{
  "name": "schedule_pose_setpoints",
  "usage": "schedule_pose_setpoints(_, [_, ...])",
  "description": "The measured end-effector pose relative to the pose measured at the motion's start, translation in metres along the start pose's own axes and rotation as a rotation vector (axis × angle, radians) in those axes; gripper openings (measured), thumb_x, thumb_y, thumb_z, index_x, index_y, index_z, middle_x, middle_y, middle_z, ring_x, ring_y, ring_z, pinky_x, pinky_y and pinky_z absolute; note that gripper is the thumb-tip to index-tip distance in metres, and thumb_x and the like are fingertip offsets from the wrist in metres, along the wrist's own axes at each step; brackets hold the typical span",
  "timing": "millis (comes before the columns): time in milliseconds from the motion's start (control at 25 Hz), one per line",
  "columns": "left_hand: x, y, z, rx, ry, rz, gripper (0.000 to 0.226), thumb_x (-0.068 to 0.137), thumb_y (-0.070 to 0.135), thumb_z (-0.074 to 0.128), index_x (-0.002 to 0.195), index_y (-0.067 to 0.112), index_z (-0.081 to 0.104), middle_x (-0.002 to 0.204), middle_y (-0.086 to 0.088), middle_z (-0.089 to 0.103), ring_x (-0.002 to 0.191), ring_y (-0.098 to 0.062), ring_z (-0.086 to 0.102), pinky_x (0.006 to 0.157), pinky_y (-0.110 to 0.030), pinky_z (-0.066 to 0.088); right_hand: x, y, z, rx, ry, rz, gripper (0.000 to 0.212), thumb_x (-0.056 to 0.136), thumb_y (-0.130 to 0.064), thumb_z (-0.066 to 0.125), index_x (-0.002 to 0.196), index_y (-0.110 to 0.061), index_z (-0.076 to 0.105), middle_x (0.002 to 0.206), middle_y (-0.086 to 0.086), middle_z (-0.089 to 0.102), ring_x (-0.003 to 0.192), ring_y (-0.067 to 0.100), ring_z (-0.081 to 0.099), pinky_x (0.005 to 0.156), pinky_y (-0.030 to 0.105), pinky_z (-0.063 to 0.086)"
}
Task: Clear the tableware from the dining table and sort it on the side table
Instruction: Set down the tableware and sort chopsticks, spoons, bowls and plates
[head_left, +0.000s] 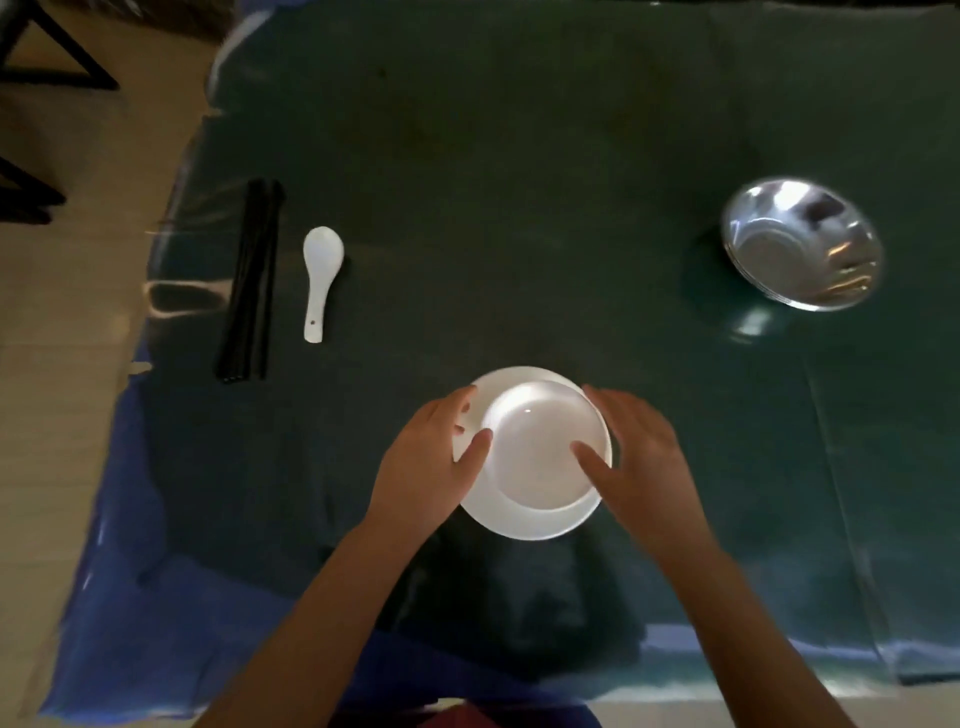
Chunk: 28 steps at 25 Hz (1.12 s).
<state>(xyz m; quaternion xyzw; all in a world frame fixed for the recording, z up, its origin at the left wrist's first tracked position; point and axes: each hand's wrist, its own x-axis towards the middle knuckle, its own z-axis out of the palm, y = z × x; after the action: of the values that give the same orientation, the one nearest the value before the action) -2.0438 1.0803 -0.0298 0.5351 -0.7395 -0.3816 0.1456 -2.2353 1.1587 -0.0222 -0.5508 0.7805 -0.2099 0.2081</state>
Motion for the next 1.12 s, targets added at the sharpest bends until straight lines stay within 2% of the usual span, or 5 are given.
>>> schedule_pose_setpoints(280, [-0.005,0.003,0.021,0.113,-0.061,0.008,0.053,0.09,0.02,0.055,0.14,0.018,0.037,0.122,-0.006,0.058,0.098,-0.013,0.056,0.086,-0.024,0.045,-0.018,0.008,0.004,0.061,-0.015,0.02,0.058,0.088,-0.015,0.059,0.141,-0.022,0.037,0.116,0.011,0.062,0.095,0.026,0.06,0.083,0.033,0.049])
schedule_pose_setpoints(560, [-0.009,0.009,0.019,0.067,-0.017,-0.05,0.052,0.087,0.014,0.056,0.138,0.017,0.042,0.115,-0.006,0.061,0.089,-0.009,0.051,0.081,-0.018,0.042,-0.015,0.002,0.003,0.198,-0.026,0.129,0.056,0.083,-0.008,0.062,0.135,-0.024,0.048,0.104,0.01,0.066,0.075,0.017,0.057,0.076,0.019,0.042])
schedule_pose_setpoints(760, [0.012,0.014,-0.011,-0.031,0.1,-0.025,0.05,0.08,0.006,0.059,0.128,0.02,0.054,0.077,0.017,0.055,0.067,0.0,0.054,0.068,0.001,0.038,0.027,-0.016,-0.003,0.251,-0.069,0.066,0.055,0.083,-0.011,0.059,0.133,-0.031,0.048,0.112,0.006,0.065,0.084,0.016,0.059,0.081,0.021,0.042])
schedule_pose_setpoints(920, [0.071,0.005,-0.042,-0.006,0.178,-0.052,0.055,0.081,0.008,0.062,0.133,0.018,0.048,0.102,0.005,0.059,0.082,-0.009,0.055,0.083,-0.018,0.039,0.106,-0.039,0.005,0.307,-0.112,0.049,0.055,0.083,-0.01,0.055,0.134,-0.03,0.048,0.124,0.0,0.062,0.106,0.019,0.06,0.092,0.024,0.043])
schedule_pose_setpoints(1120, [0.141,-0.018,-0.054,0.018,0.178,-0.098,0.051,0.081,0.009,0.059,0.13,0.017,0.051,0.114,-0.004,0.065,0.098,-0.018,0.06,0.088,-0.022,0.042,0.184,-0.051,0.029,0.285,-0.149,0.009,0.053,0.085,-0.009,0.056,0.135,-0.023,0.047,0.129,0.001,0.06,0.113,0.016,0.057,0.099,0.033,0.046])
